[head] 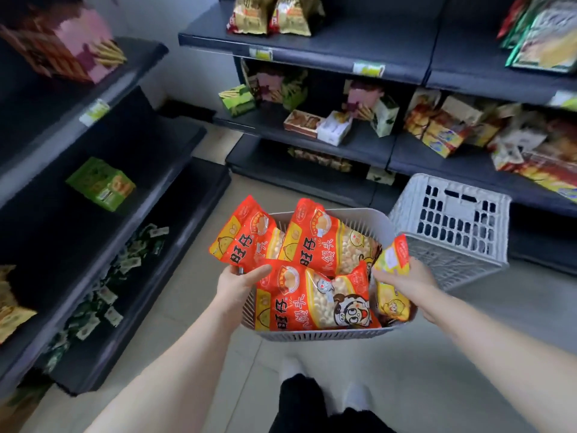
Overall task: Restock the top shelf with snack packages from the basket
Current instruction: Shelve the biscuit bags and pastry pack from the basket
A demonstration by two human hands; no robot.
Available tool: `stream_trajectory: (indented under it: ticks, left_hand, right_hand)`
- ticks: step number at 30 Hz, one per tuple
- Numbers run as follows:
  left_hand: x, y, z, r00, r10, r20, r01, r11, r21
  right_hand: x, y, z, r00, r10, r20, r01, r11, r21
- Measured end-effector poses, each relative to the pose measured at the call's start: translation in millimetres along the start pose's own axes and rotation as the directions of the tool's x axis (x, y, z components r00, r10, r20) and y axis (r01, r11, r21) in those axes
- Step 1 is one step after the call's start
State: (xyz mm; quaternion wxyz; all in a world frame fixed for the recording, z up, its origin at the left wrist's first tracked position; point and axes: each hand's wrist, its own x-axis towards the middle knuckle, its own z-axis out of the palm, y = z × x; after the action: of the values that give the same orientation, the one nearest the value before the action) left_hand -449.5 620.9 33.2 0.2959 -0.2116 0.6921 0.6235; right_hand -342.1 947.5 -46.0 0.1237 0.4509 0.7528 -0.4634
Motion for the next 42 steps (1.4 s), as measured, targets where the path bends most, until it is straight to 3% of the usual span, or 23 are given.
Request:
stream_trajectory:
  ticks: [8, 16, 23, 32, 38, 42]
  left_hand:
    - [89, 110, 87, 0.932, 0.125, 0.34, -0.193, 0.966, 0.172]
    - [129, 186, 203, 0.871, 0.076, 0.485, -0.229, 0.936, 0.267]
    - [137, 193, 311, 0.865, 0.07, 0.496, -0.24, 0.927, 0.289]
    - [152, 168, 464, 0.949, 0.001, 0.315, -0.112, 0.936, 0.335]
    - [161, 137, 513, 0.943, -0.181, 0.278, 0.06, 0.917, 0.394]
    - [158, 136, 523, 0.954, -0.226, 0.197, 0.131, 0.904, 0.406]
  right_hand:
    - [1, -73, -66, 0.973, 0.124, -0.194, -0.064, 0.955, 0.289]
    - [37, -79, -136, 0.898, 0.261, -0.355, -0.087, 0.894, 0.439]
    - [92, -52, -219, 0.869, 0.295, -0.397, -0.089, 0.883, 0.461]
    - [198, 5, -337, 0.905, 0.314, -0.287, -0.171, 0.887, 0.429]
    - [244, 36, -375, 0.933, 0.319, -0.167, -0.224, 0.877, 0.424]
    - [247, 50, -382, 0.938, 0.332, -0.098, -0.276, 0.888, 0.368]
